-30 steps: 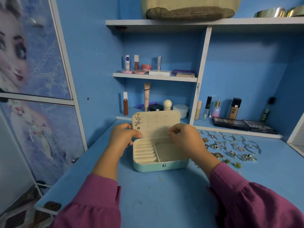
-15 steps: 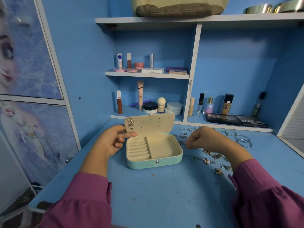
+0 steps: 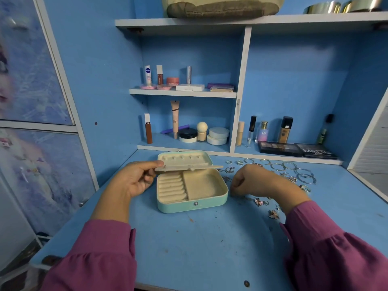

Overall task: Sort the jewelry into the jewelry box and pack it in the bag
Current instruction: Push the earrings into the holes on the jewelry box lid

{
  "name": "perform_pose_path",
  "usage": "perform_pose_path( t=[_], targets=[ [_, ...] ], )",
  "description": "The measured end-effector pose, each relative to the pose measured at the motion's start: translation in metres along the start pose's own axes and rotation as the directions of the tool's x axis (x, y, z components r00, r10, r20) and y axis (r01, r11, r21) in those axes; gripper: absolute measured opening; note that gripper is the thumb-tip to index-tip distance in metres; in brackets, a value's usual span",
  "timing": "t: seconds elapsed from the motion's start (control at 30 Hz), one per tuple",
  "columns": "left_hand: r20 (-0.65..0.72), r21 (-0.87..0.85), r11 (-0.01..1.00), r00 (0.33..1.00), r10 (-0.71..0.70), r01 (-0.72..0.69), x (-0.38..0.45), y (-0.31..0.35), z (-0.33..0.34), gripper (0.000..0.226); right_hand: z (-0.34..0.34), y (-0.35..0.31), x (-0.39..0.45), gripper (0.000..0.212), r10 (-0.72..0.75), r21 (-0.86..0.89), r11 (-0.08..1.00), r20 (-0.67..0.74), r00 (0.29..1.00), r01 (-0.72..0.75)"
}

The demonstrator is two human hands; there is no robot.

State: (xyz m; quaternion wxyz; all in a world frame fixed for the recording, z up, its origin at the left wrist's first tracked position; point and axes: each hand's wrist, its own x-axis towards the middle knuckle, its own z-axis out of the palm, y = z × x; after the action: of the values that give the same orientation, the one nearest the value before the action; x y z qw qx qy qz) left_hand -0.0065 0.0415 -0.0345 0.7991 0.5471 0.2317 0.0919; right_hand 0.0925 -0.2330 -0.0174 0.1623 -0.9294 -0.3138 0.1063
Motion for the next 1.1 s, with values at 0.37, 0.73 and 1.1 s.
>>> perform_pose_path(
  t=[0.37, 0.73, 1.1],
  targets=[
    [-0.031, 0.085, 0.994, 0.997, 0.068, -0.065, -0.0094, 0.0004, 0.0033, 0.013, 0.0021, -0.0004, 0.0007, 0.010, 0.018, -0.046, 0.999, 0.012, 1.000, -0.017],
    [-0.027, 0.079, 0.995, 0.998, 0.063, -0.060, -0.0105, 0.0007, 0.0036, 0.011, 0.0026, 0.0030, 0.0016, 0.012, 0.034, -0.057, 0.998, -0.008, 0.999, -0.035],
    [-0.030, 0.071, 0.996, 0.998, 0.059, -0.057, -0.0082, 0.0005, 0.0018, 0.012, 0.0012, 0.0029, 0.0008, 0.012, 0.018, -0.063, 0.998, -0.030, 0.999, -0.020]
  ],
)
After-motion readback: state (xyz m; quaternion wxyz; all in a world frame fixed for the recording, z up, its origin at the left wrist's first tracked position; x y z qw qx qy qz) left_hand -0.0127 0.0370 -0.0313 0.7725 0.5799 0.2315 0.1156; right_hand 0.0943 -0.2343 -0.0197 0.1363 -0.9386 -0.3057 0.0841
